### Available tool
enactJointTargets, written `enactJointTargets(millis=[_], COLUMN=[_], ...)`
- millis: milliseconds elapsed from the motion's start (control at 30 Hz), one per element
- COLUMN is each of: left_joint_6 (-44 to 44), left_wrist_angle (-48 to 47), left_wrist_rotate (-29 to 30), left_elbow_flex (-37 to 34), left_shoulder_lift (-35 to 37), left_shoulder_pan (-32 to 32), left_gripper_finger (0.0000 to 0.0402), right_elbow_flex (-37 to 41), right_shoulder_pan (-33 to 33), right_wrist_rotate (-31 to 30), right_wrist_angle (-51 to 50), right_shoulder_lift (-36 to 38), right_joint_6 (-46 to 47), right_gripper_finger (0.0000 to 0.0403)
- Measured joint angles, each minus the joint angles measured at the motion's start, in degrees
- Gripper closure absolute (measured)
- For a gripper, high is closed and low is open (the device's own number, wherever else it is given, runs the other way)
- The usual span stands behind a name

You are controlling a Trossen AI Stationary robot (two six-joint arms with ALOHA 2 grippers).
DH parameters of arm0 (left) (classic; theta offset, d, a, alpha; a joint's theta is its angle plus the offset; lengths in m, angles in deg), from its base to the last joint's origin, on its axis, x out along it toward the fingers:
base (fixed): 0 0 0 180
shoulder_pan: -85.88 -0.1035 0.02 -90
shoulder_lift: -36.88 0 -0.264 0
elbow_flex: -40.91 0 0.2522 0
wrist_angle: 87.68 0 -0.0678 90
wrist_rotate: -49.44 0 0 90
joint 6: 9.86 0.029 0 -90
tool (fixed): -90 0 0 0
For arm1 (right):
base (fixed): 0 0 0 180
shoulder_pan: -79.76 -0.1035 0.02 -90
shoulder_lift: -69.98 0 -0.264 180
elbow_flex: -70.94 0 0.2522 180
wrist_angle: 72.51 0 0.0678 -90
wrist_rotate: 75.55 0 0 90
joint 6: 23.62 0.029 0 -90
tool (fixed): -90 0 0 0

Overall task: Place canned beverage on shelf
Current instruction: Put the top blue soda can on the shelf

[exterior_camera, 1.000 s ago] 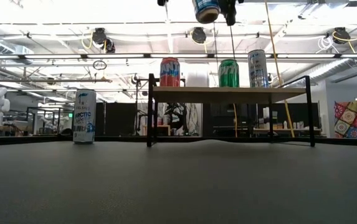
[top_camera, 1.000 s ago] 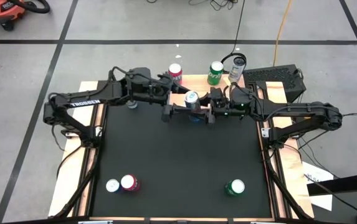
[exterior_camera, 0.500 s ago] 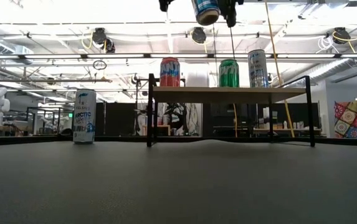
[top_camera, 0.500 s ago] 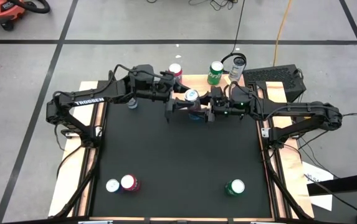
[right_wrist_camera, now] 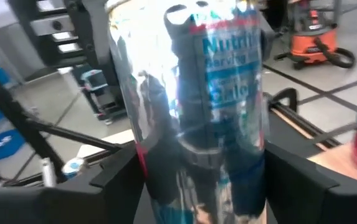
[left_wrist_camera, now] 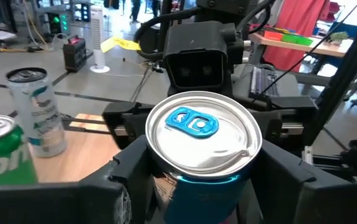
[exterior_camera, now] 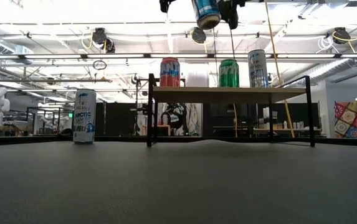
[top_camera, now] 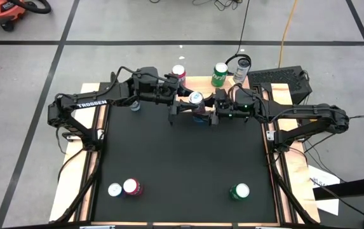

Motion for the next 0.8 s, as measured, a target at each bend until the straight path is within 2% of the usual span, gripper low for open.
enactJointTargets(millis=[200,400,567,800], left_joint_6=[1.36,4.88,7.28,6.8], left_wrist_angle=[0.34,0.38,1.27,6.91], left_wrist_rotate=[3.12,10.24,14.97,14.36], left_elbow_flex=[0.0,0.0,0.1,0.04], left_shoulder_lift=[0.0,0.04,-2.19,-9.58], left_shoulder_pan=[-0.11,-1.05,-4.85,-8.95], left_gripper_finger=[0.0194,0.0194,0.0192,0.0191], right_elbow_flex=[0.02,0.11,0.15,0.15], right_shoulder_pan=[-0.02,0.02,-0.13,-0.19], right_wrist_rotate=[-4.54,-10.45,-10.66,-10.98], right_wrist_angle=[-5.21,-12.26,-19.36,-25.99], right_shoulder_lift=[0.02,0.8,2.56,5.84], right_joint_6=[2.51,12.64,18.88,22.45], right_gripper_finger=[0.0103,0.0103,0.0113,0.0115])
